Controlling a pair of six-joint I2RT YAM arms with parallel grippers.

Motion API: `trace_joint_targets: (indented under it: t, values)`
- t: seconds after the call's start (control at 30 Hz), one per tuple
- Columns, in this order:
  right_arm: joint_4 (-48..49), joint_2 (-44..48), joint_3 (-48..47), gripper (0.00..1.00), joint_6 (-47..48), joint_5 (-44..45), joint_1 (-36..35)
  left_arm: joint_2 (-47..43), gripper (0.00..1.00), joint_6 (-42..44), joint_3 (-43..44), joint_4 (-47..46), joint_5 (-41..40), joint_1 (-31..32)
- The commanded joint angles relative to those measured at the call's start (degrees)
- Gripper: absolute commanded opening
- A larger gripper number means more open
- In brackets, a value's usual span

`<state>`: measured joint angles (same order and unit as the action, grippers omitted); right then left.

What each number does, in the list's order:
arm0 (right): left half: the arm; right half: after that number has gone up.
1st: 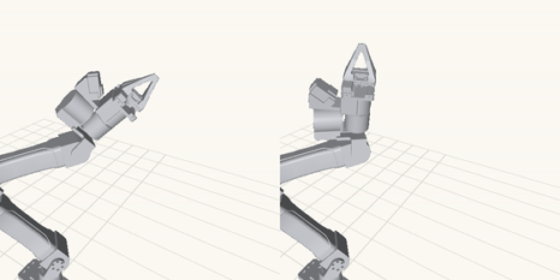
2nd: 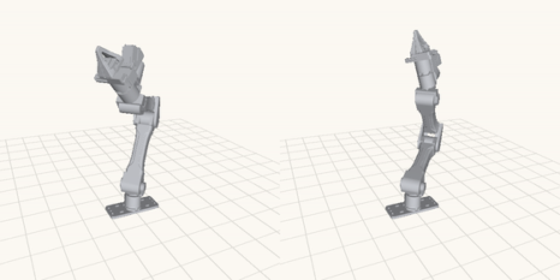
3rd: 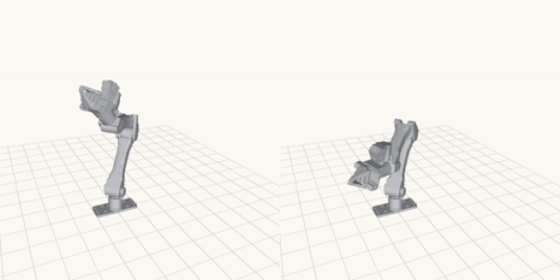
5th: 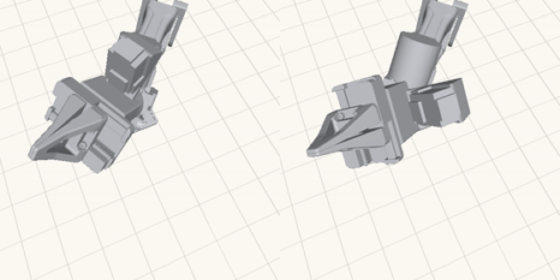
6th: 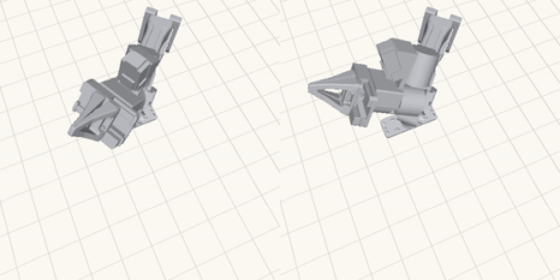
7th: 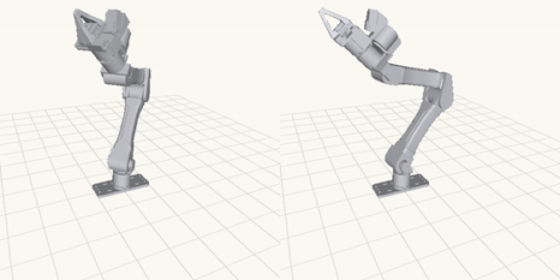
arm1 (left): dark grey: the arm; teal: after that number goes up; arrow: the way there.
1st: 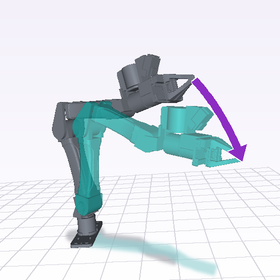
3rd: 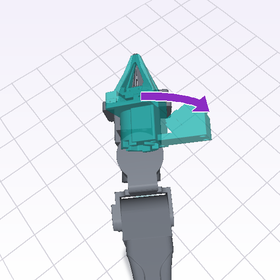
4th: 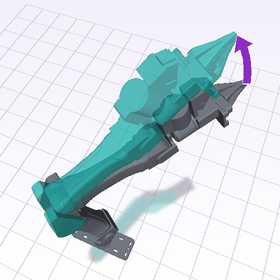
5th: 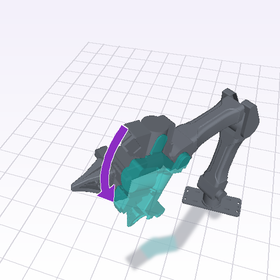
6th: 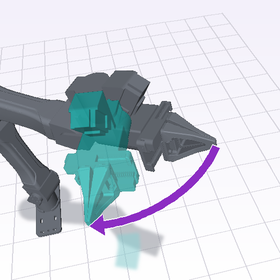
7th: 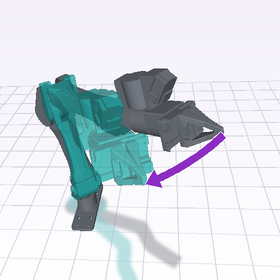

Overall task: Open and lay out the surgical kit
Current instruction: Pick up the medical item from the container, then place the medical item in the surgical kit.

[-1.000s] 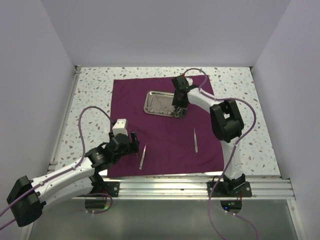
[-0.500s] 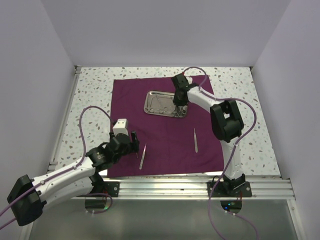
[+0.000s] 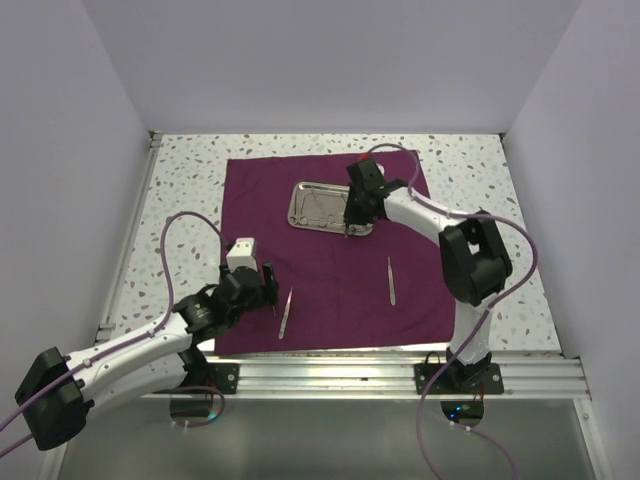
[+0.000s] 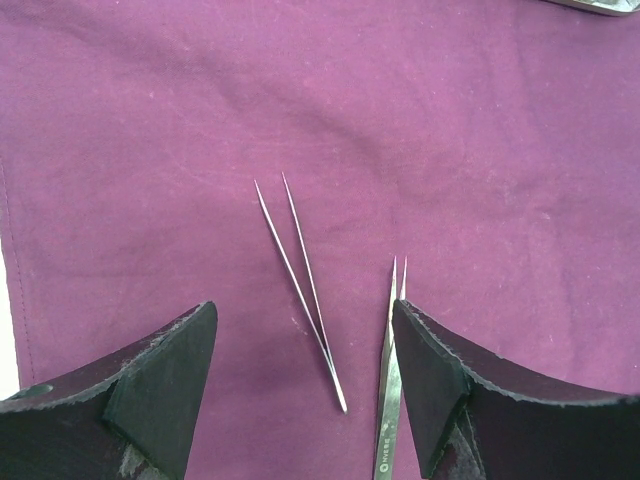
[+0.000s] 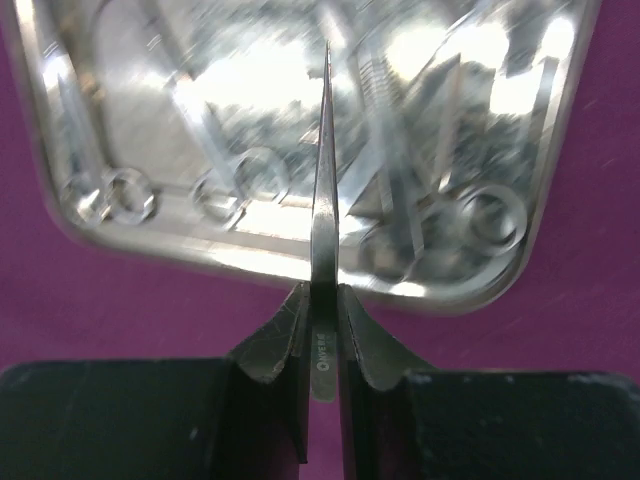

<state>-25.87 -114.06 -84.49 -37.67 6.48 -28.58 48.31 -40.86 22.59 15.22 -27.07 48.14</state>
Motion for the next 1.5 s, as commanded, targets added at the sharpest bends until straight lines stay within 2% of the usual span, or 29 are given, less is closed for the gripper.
trace_joint_targets:
  t: [0.0,0.2,0.4,0.6,0.93,0.97,1.03,1.07,1.13,1.17,1.2,1.27,1.43,1.47]
  values:
    - [6.53,8.05,5.01,0.0,-2.58,-5.69,-4.54,-0.24,0.75,0.78,0.09,-2.22,-1.41,0.2]
    - [14.26,13.86,15.56,0.0,-7.5,-9.11,-12.0,-0.24,0.75,0.52,0.09,-2.04,-2.11,0.29]
    - [23.91,14.4,23.3,0.0,-14.26,-11.49,-21.41,-1.55,0.75,-0.44,0.53,-0.81,-3.86,0.38]
    - [24.99,12.72,23.93,0.0,-17.26,-10.96,-28.54,-5.51,0.75,-2.37,0.35,1.38,-7.11,0.29]
    - [24.55,11.84,24.11,0.0,-19.54,-9.03,-32.07,-7.27,0.75,-4.4,0.44,3.14,-9.32,0.29]
    - [24.81,11.84,24.37,0.09,-20.07,-8.86,-32.15,-7.27,0.75,-4.4,0.44,3.06,-9.23,0.29]
    - [25.6,11.41,24.72,0.21,-20.68,-9.11,-32.42,-7.44,0.75,-4.4,0.26,3.15,-9.4,0.29]
    - [25.6,11.23,24.64,0.32,-20.78,-9.29,-32.59,-7.53,0.75,-4.49,0.35,3.15,-9.32,0.29]
    - [25.17,10.88,24.02,0.47,-20.78,-9.47,-33.03,-7.8,0.75,-4.49,0.26,3.15,-9.32,0.29]
    - [24.99,11.05,23.85,0.63,-20.69,-9.38,-33.12,-7.71,0.75,-4.58,0.26,3.23,-9.4,0.29]
    - [24.81,11.23,23.67,0.71,-20.69,-9.21,-33.38,-7.62,0.75,-4.58,0.26,3.06,-9.4,0.29]
    - [23.85,12.28,23.58,0.75,-20.43,-8.68,-33.38,-7.53,0.75,-4.58,0.26,3.14,-9.32,0.29]
    - [18.67,17.97,22.26,0.76,-17.54,-6.57,-33.3,-7.53,0.75,-4.49,0.18,2.97,-9.14,0.29]
    - [17.18,19.39,21.04,0.77,-16.57,-3.26,-32.86,-7.45,0.75,-4.23,0.17,2.8,-8.97,0.37]
